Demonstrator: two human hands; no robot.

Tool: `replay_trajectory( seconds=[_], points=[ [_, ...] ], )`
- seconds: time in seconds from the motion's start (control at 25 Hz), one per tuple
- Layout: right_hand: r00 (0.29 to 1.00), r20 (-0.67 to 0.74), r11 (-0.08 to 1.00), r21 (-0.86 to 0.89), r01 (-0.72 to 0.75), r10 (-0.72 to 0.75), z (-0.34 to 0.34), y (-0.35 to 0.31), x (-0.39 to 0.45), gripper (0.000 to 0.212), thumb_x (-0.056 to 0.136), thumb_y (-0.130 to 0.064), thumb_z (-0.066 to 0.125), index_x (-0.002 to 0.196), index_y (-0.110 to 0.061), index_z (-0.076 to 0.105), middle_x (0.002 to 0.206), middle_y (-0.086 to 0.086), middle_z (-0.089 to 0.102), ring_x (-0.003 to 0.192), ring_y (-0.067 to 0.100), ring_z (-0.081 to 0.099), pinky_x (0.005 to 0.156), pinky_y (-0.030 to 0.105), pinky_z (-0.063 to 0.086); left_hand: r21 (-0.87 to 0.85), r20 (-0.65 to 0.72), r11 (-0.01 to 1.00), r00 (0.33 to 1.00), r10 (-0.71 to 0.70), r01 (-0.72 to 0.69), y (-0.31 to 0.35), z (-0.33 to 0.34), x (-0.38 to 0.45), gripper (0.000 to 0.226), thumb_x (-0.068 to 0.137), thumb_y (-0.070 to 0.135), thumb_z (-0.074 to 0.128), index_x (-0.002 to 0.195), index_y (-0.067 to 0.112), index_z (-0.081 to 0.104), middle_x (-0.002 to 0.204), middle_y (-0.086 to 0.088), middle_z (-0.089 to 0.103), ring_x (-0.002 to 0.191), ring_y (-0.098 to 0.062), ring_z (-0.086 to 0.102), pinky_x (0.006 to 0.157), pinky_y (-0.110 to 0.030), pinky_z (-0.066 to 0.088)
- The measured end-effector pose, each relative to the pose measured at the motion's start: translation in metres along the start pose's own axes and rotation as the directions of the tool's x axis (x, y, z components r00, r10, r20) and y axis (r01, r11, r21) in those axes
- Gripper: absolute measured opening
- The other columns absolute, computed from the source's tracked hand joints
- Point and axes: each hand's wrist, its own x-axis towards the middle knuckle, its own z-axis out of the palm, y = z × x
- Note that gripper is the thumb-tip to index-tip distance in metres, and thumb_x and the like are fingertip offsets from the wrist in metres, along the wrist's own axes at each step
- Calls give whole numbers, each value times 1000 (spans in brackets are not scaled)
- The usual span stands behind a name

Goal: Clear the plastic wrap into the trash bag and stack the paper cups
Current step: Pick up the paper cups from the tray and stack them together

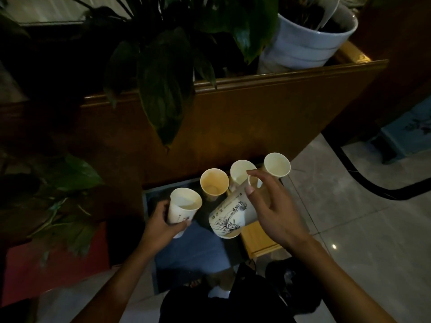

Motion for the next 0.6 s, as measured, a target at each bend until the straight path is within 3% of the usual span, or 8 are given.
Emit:
replay_trajectory(
  seconds=[0.08, 0.24, 0.32, 0.48, 0.6],
  points=[
    [1000, -1, 999, 51, -11, 11, 3, 1, -3, 49, 88, -73, 43, 130, -50, 51, 136, -16, 51, 120, -14, 45, 86, 15, 43, -1, -10, 1000, 1000, 10, -10, 6, -10, -17, 71, 62, 36, 91, 113, 50, 44, 116, 8, 64, 102, -9, 64, 75, -24, 54],
    [1000, 10, 995, 92, -26, 26, 9, 7, -7, 46, 91, -66, 43, 130, -46, 55, 132, -14, 58, 118, -5, 53, 90, 27, 50, -51, 18, 998, 1000, 26, -25, 18, -21, -51, 61, 70, 34, 87, 116, 50, 50, 115, 11, 67, 102, -9, 67, 80, -35, 60],
    [999, 32, 992, 122, -33, 30, 11, 9, -9, 45, 93, -62, 42, 131, -42, 56, 130, -12, 62, 115, -2, 57, 88, 26, 53, -51, 12, 997, 998, 53, -53, 24, -23, -68, 56, 72, 41, 82, 119, 44, 51, 114, 10, 68, 101, -8, 67, 82, -35, 58],
    [998, 46, 987, 153, -50, 43, 10, 10, -9, 39, 94, -49, 46, 130, -40, 57, 123, -13, 63, 105, -8, 59, 72, 10, 51, 0, 42, 998, 997, 64, -64, 34, -22, -91, 60, 70, 63, 66, 119, 30, 55, 105, 7, 71, 93, -5, 68, 80, -36, 59],
    [998, -32, 982, 179, -55, 62, 3, 7, -7, 34, 93, -46, 45, 124, -46, 59, 118, -21, 62, 101, -6, 60, 70, 16, 53, 41, 65, 997, 996, 67, -70, 38, -17, -98, 72, 57, 65, 76, 120, 38, 53, 103, 10, 71, 92, -4, 68, 74, -28, 59]
  ],
)
